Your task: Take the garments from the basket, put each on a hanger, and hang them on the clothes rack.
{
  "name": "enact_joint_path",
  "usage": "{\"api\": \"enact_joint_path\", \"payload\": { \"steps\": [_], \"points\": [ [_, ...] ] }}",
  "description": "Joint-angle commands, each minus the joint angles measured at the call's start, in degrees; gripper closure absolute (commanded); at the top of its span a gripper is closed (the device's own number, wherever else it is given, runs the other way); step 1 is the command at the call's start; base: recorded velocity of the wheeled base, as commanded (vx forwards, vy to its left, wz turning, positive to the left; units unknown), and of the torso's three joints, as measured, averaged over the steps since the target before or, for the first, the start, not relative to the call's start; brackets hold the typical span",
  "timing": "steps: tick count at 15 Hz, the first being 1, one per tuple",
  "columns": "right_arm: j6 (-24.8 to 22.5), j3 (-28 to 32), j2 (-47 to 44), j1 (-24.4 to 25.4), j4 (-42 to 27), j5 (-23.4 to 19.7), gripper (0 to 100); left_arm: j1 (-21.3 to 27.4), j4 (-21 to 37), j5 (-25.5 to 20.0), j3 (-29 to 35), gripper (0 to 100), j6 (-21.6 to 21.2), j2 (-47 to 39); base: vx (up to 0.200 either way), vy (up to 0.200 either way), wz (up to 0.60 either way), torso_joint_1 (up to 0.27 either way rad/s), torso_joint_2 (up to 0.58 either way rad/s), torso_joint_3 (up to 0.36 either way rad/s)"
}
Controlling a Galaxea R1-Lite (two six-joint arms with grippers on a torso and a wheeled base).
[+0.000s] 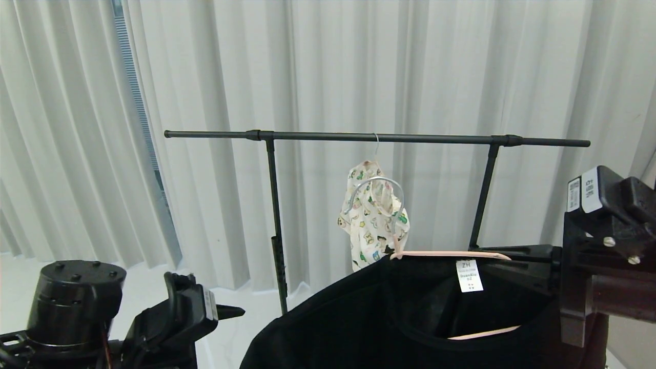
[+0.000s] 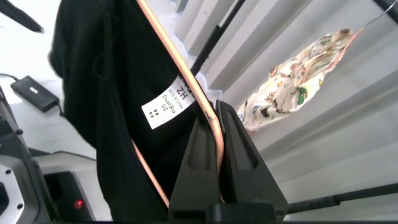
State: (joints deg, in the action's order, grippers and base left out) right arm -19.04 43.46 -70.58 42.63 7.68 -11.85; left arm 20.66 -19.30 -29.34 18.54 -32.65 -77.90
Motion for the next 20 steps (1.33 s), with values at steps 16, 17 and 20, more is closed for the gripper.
{"api": "enact_joint_path", "payload": {
  "steps": [16, 17, 20],
  "points": [
    [6.65, 0.13, 0.18, -0.71, 3.75, 6.31, 100, -16.18, -0.04, 0.16, 1.5, 100, -0.14, -3.14, 0.0, 0.0, 0.0, 0.0, 0.0, 0.0],
    [6.74, 0.13, 0.18, -0.71, 3.75, 6.4, 100, -15.48, -0.04, 0.16, 1.41, 100, -0.05, -2.61, 0.0, 0.0, 0.0, 0.0, 0.0, 0.0],
    [6.74, -0.13, 0.27, -0.88, 3.75, 6.49, 100, -15.39, -0.13, 0.08, 2.02, 0, 0.04, -1.64, 0.0, 0.0, 0.0, 0.0, 0.0, 0.0]
  ]
}}
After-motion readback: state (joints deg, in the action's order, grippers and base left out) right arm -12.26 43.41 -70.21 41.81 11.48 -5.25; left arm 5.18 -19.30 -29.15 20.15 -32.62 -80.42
